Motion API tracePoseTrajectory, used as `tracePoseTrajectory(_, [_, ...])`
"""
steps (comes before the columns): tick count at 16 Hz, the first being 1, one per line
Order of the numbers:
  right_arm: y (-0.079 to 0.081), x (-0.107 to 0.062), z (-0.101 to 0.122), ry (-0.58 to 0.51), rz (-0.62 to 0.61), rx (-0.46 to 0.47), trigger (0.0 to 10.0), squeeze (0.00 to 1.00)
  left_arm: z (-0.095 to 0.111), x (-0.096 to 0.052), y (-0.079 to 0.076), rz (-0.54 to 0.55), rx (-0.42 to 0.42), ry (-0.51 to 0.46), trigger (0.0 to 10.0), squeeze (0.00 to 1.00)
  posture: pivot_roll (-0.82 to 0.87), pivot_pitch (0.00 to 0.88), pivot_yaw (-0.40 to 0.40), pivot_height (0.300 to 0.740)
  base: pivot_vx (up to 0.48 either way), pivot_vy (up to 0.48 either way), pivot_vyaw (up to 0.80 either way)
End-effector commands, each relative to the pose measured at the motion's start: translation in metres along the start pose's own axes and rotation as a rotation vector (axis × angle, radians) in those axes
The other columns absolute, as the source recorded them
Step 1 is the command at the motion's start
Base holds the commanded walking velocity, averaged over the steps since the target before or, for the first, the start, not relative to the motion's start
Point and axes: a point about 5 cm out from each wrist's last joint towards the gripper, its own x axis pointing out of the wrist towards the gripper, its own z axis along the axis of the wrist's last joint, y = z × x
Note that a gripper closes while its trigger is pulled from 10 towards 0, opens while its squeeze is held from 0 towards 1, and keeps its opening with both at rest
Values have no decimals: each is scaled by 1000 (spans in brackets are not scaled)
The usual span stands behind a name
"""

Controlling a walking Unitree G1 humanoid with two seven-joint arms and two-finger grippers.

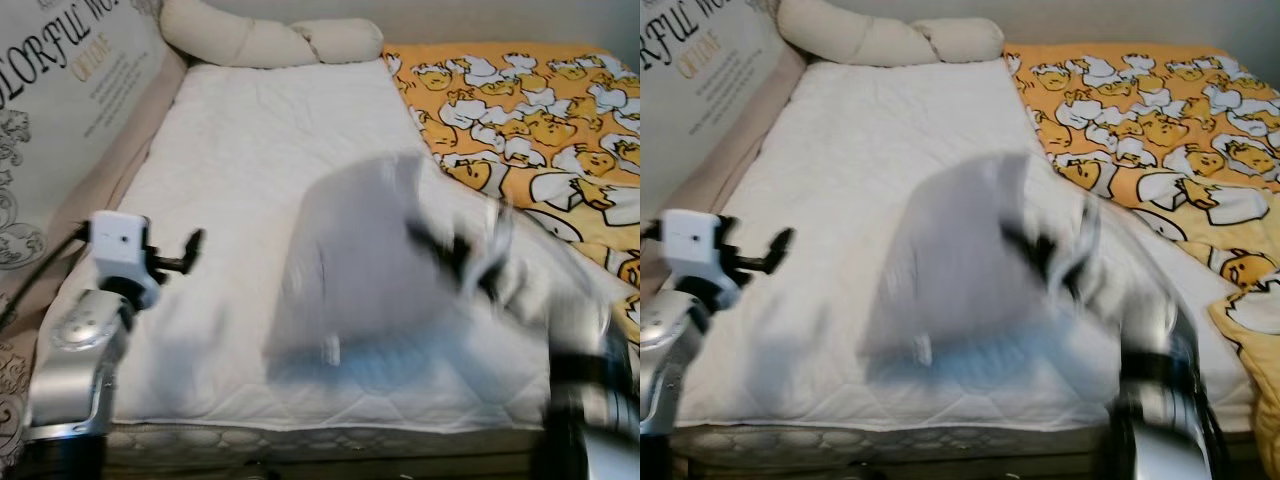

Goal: Clean up the room

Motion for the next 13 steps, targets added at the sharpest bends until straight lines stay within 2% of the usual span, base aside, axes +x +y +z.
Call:
tracePoseTrajectory(1, [-4, 0, -6, 39, -25, -49, 0, 0, -3, 5, -12, -66, -38, 18, 10000, 0, -73, 0, 18, 740, 0, 0, 0])
tracePoseTrajectory(2, [-30, -8, -21, 84, -166, -89, 0, 0, -10, 14, -30, -147, -155, 32, 10000, 0, -76, 0, 23, 740, 0, 0, 0])
tracePoseTrajectory(3, [-38, -9, -24, 83, -229, -113, 0, 0, -14, 19, -40, -194, -233, 39, 10000, 757, -77, 0, 24, 740, 0, 0, 0])
tracePoseTrajectory(4, [-46, -10, -26, 71, -302, -156, 0, 0, -20, 26, -52, -262, -343, 59, 10000, 1000, -85, 0, 27, 740, 0, 0, 0])
tracePoseTrajectory(6, [-54, -9, -23, 47, -387, -240, 0, 0, -41, 41, -63, -294, -406, 135, 10000, 1000, -93, 0, 32, 740, 0, 0, 0])
tracePoseTrajectory(8, [-55, -5, -24, 63, -411, -305, 0, 0, -56, 50, -68, -301, -436, 179, 10000, 1000, -99, 0, 26, 740, 0, 0, 0])
tracePoseTrajectory(9, [-54, -1, -25, 72, -404, -321, 0, 0, -63, 56, -80, -358, -514, 210, 10000, 1000, -105, 0, 21, 740, 0, 0, 0])
tracePoseTrajectory(10, [-54, 0, -25, 74, -401, -325, 0, 0, -65, 58, -85, -378, -540, 218, 10000, 1000, -106, 0, 20, 740, 0, 0, 0])
tracePoseTrajectory(11, [-53, 4, -26, 85, -398, -355, 0, 0, -68, 64, -100, -441, -586, 230, 10000, 1000, -119, 0, 23, 740, 0, 0, 0])
tracePoseTrajectory(13, [-52, 6, -26, 79, -392, -364, 0, 0, -71, 66, -118, -509, -622, 258, 10000, 1000, -134, 0, 29, 740, 0, 0, 0])
